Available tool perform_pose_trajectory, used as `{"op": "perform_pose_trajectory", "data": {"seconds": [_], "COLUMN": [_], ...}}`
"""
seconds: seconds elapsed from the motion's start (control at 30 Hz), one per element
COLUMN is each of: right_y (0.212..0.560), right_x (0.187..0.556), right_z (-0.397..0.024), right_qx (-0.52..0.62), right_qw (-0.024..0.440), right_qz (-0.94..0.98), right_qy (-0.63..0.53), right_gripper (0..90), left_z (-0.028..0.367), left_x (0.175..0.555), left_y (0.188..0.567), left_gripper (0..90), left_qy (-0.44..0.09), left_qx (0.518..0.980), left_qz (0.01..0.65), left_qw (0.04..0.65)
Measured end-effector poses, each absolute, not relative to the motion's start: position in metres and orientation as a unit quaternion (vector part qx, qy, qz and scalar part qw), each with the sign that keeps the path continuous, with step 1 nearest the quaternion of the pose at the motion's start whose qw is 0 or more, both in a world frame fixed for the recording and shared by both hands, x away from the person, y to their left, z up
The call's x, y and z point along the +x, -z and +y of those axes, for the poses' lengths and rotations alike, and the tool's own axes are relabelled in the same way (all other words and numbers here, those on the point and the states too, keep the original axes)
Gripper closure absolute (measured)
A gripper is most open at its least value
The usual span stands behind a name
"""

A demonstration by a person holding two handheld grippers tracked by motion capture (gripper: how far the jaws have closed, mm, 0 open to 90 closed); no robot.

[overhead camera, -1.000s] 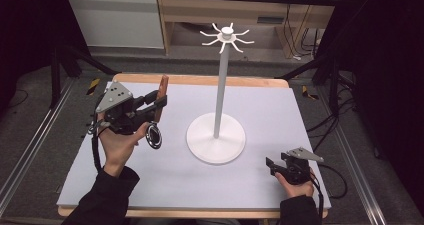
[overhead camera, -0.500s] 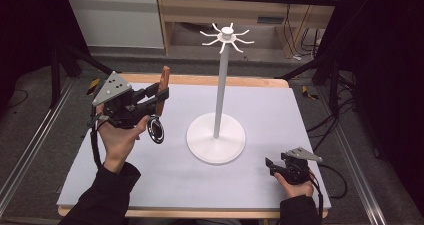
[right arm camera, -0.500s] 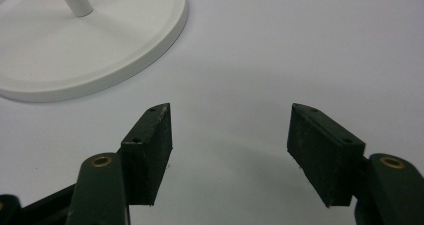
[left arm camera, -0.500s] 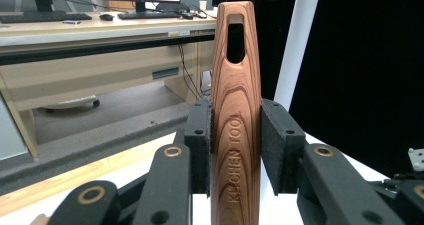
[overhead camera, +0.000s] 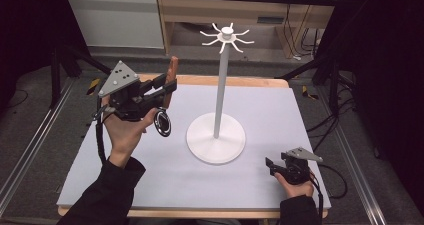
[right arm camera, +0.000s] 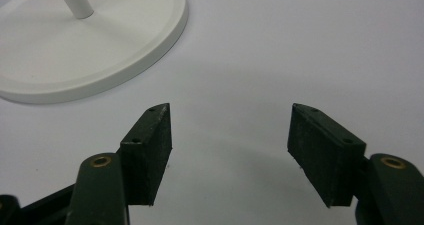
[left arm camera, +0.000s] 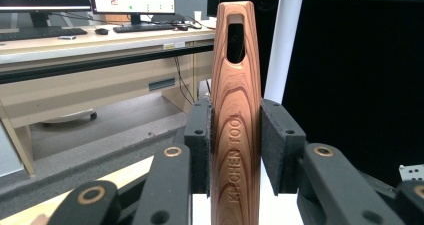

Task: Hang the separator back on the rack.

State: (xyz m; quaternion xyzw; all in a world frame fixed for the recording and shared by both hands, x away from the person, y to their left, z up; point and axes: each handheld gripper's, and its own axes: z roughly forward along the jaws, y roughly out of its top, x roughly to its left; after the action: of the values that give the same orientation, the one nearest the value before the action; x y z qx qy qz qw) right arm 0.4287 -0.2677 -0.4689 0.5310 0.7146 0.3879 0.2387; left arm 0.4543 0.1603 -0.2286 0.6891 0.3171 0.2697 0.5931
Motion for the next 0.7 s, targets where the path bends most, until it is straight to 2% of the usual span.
{"op": "perform_pose_trajectory", "data": {"seconds": [0.7], "right_y": [0.469], "right_x": [0.429], "right_z": [-0.268], "right_qx": [0.531], "right_qw": [0.237], "right_qz": [0.713], "right_qy": [-0.39], "right_gripper": [34.3], "left_z": [0.141], "left_x": [0.456], "left_y": [0.205], "left_gripper": [67.7], "left_qy": [-0.271], "left_qx": [0.689], "left_qz": [0.301], "left_qw": [0.601]}}
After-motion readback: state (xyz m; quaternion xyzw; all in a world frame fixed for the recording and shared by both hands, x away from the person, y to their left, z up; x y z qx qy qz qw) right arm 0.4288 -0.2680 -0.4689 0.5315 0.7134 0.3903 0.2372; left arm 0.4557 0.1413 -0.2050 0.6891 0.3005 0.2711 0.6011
